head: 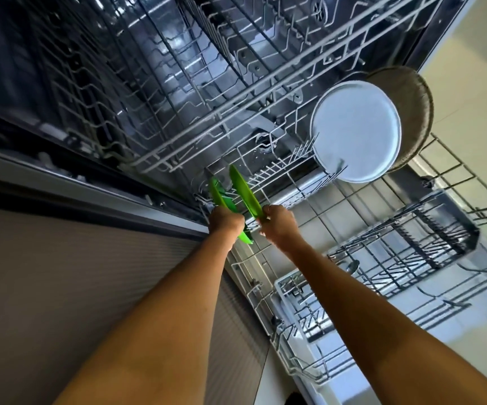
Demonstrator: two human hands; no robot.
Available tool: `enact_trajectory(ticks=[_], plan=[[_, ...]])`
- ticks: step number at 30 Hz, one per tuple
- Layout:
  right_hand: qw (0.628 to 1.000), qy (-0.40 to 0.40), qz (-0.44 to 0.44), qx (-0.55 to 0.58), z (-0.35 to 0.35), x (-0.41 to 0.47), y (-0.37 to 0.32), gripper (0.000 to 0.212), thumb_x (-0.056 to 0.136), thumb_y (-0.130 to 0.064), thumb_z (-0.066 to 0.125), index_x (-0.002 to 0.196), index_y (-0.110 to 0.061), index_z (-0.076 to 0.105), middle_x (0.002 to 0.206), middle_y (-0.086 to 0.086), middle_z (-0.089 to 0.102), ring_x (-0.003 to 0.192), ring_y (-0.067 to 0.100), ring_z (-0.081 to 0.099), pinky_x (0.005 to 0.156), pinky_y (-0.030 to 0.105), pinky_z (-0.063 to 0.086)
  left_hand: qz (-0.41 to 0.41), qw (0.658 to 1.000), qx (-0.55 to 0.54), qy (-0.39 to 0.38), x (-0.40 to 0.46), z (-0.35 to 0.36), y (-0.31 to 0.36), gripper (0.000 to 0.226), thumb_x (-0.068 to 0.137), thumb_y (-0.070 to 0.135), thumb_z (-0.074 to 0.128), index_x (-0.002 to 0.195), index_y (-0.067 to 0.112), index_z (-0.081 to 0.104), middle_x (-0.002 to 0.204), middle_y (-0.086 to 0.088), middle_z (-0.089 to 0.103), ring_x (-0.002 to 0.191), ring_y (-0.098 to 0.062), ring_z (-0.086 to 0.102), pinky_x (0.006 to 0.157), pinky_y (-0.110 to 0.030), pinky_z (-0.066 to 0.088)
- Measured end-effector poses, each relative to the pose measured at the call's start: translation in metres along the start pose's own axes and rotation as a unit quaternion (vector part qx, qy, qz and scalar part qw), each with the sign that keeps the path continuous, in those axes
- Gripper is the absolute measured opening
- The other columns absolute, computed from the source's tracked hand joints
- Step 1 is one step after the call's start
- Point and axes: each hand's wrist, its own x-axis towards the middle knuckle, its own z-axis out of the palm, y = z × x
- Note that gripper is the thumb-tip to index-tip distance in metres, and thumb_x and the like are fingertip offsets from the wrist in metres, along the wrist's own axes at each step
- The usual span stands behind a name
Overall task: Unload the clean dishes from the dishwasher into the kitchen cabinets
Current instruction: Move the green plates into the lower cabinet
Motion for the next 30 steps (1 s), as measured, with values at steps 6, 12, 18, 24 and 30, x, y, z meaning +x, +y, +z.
enact_trajectory(ticks=[6,12,18,24,30], plan=[[0.999,-0.002,-0.045,0.022,-0.021,-0.032,-0.001,0.020,0.095,-0.008,0.052,0.107,0.000,0.065,0.102,0.020,0.070,0.089,0.033,0.069,0.088,0.044,0.054,0.008,0.996,0.023,0.084,-0.031,-0.010,0.007,0.033,0.088,0.006,0.053,0.118,-0.008,0.057,0.123,-0.025,0.060,0.112,-0.037,0.059,0.095,-0.042,0.050],[0.996,0.009,-0.089,0.021,-0.047,-0.094,-0.007,0.018,0.095,-0.009,0.051,0.103,0.000,0.064,0.095,0.018,0.069,0.083,0.032,0.069,0.084,0.047,0.055,0.015,0.989,0.031,0.144,-0.086,-0.033,0.015,0.035,0.094,0.006,0.045,0.126,-0.008,0.049,0.135,-0.023,0.050,0.127,-0.035,0.045,0.102,-0.038,0.037],[0.990,0.088,-0.101,-0.046,-0.082,-0.164,-0.003,0.023,0.096,-0.022,0.051,0.114,-0.016,0.064,0.100,0.015,0.069,0.080,0.029,0.066,0.077,0.038,0.056,0.029,0.995,-0.029,0.092,-0.157,-0.030,0.013,0.037,0.095,0.009,0.041,0.127,-0.008,0.050,0.135,-0.025,0.050,0.126,-0.036,0.048,0.100,-0.037,0.039],[0.954,0.080,-0.146,-0.251,-0.120,-0.235,0.020,0.026,0.093,-0.019,0.051,0.117,-0.023,0.059,0.105,0.004,0.064,0.089,0.029,0.066,0.076,0.043,0.057,-0.005,0.961,-0.275,0.021,-0.207,0.010,-0.002,0.047,0.098,0.035,0.035,0.115,-0.004,0.054,0.124,-0.028,0.056,0.111,-0.043,0.057,0.091,-0.055,0.050],[0.950,0.072,-0.177,-0.248,-0.136,-0.290,0.045,0.024,0.097,-0.017,0.047,0.115,-0.018,0.062,0.105,0.005,0.062,0.086,0.030,0.066,0.075,0.042,0.056,-0.023,0.942,-0.333,-0.025,-0.263,0.027,-0.024,0.047,0.099,0.038,0.036,0.120,-0.002,0.051,0.124,-0.024,0.055,0.113,-0.042,0.055,0.094,-0.054,0.048]])
